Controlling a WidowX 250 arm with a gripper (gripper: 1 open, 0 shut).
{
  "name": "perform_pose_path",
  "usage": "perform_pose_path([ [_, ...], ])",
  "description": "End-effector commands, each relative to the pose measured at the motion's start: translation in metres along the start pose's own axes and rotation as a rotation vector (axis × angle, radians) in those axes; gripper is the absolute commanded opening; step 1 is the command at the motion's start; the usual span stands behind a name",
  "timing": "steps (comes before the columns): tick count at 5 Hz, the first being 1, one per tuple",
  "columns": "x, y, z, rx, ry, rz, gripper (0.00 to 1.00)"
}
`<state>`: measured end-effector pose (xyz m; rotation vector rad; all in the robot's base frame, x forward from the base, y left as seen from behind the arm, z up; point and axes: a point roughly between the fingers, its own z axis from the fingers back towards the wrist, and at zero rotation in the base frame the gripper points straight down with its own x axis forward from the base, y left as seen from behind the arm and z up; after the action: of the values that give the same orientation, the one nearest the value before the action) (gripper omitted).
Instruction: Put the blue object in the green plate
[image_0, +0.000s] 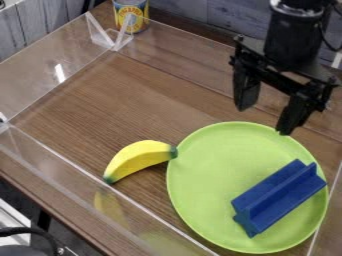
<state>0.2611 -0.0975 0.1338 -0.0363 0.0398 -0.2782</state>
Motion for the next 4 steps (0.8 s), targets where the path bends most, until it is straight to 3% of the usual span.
perform_pose_path([
  [1,-0.009,-0.008,0.015,0.003,-0.056,-0.003,1.0],
  [3,-0.007,-0.02,0.012,-0.001,-0.058,-0.021,1.0],
  [4,-0.015,-0.024,0.011,0.0,-0.059,-0.035,1.0],
])
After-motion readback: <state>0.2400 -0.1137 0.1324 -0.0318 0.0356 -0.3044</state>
